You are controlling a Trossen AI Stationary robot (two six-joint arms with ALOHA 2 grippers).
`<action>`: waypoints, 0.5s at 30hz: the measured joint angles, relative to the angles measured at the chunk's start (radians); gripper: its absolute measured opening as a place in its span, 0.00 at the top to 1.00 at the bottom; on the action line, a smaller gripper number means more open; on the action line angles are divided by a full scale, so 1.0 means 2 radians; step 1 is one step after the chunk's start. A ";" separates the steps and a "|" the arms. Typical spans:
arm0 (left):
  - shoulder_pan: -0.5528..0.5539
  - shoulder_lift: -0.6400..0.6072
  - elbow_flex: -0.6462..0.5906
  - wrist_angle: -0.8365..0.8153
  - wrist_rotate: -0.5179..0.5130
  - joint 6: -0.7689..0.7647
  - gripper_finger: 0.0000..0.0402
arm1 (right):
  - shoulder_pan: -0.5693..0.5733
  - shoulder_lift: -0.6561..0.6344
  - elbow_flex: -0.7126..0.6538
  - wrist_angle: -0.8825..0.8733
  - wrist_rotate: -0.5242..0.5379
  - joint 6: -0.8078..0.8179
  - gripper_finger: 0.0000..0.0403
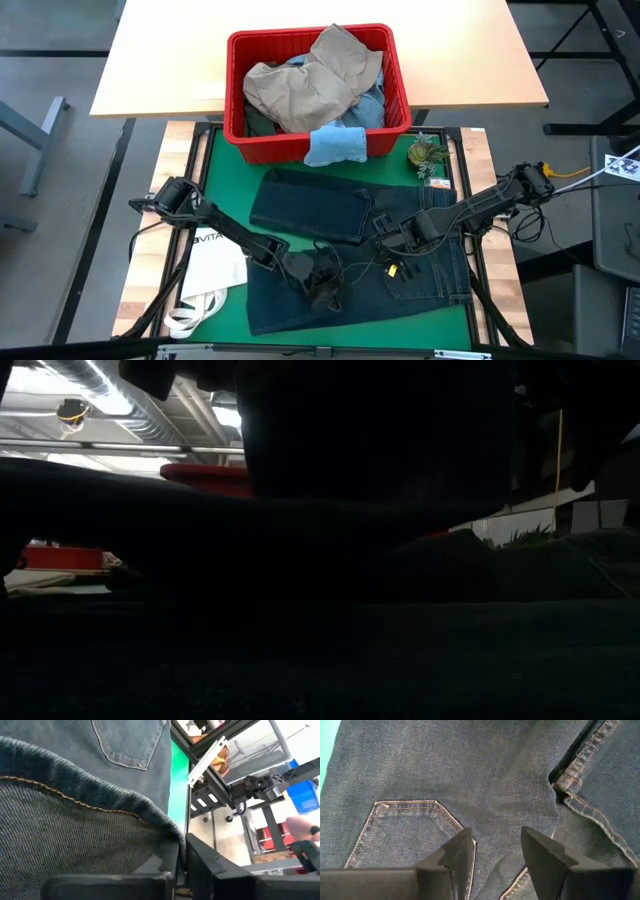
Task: Fold Laundry from Bin
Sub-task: Fold the dark blue pants
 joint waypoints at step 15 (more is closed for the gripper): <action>0.012 -0.004 0.000 0.021 0.062 0.030 0.63 | 0.000 0.000 0.000 0.000 0.000 0.000 0.58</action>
